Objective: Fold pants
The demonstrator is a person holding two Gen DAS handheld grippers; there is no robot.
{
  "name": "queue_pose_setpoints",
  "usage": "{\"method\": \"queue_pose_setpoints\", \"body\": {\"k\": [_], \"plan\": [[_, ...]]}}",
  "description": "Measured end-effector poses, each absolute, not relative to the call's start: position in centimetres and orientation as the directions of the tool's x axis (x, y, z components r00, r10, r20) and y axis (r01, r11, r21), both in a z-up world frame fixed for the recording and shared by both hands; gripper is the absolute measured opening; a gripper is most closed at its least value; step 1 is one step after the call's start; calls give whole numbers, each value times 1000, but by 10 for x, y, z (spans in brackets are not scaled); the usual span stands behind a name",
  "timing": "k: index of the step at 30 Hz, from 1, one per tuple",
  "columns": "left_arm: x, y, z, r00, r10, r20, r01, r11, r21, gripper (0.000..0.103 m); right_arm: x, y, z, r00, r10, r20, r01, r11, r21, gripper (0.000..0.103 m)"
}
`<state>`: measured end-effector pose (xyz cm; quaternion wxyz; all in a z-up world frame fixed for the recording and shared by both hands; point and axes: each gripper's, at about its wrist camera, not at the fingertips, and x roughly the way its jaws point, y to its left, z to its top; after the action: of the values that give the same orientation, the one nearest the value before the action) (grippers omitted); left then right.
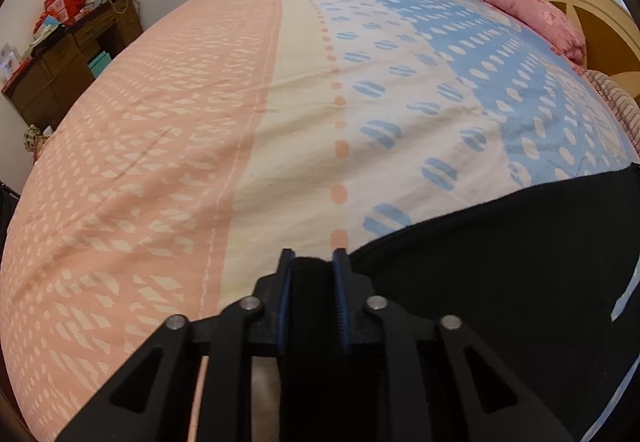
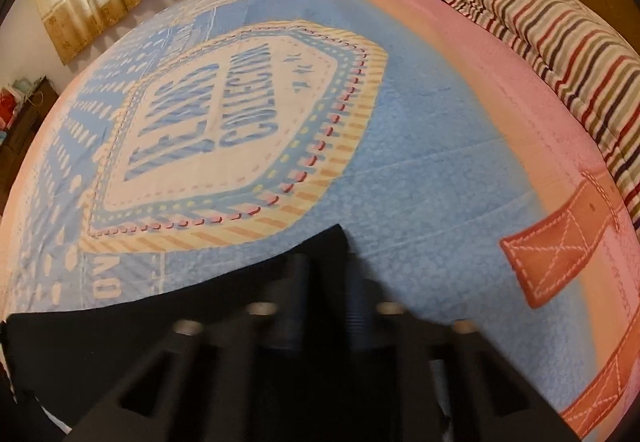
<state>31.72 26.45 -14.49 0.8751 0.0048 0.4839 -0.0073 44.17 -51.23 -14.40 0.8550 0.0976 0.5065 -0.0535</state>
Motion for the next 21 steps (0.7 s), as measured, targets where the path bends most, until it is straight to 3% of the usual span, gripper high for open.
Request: {"method": "queue_pose_setpoints", "body": {"k": [6, 21], "plan": [[310, 260, -132, 568, 10, -823, 0, 1000, 12, 11, 415, -503, -109, 589, 34, -807, 141, 979, 145, 5], [216, 273, -68, 745, -144, -651, 85, 989, -121, 11, 262, -526, -43, 832, 139, -537, 16, 962, 274, 4]]}}
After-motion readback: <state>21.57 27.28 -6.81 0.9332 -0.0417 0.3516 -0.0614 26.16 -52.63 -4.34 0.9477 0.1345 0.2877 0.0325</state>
